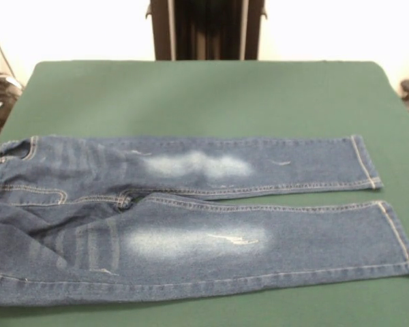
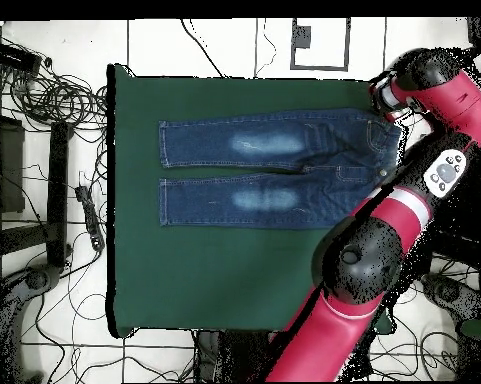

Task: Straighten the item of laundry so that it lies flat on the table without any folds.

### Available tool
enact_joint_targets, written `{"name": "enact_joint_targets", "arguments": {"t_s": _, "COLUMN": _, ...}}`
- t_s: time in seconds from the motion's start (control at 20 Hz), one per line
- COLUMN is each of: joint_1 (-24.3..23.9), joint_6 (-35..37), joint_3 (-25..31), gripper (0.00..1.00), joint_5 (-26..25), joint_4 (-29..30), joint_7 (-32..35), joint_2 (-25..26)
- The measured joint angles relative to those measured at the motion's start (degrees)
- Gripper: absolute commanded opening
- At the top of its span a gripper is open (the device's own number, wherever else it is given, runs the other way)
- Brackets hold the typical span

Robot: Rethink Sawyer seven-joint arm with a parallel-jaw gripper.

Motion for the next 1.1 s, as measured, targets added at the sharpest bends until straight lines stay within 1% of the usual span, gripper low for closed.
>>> {"name": "enact_joint_targets", "arguments": {"t_s": 0.35, "joint_1": 1.19, "joint_6": 0.53, "joint_3": -0.94, "gripper": 0.0, "joint_5": -0.06, "joint_4": 1.14, "joint_7": 0.0, "joint_2": 0.01}}
{"name": "enact_joint_targets", "arguments": {"t_s": 0.55, "joint_1": 1.64, "joint_6": 0.96, "joint_3": -0.94, "gripper": 0.0, "joint_5": -1.01, "joint_4": 1.36, "joint_7": 0.0, "joint_2": 0.01}}
{"name": "enact_joint_targets", "arguments": {"t_s": 1.1, "joint_1": 5.24, "joint_6": 0.92, "joint_3": -0.92, "gripper": 0.0, "joint_5": -9.12, "joint_4": 4.53, "joint_7": 0.0, "joint_2": -0.1}}
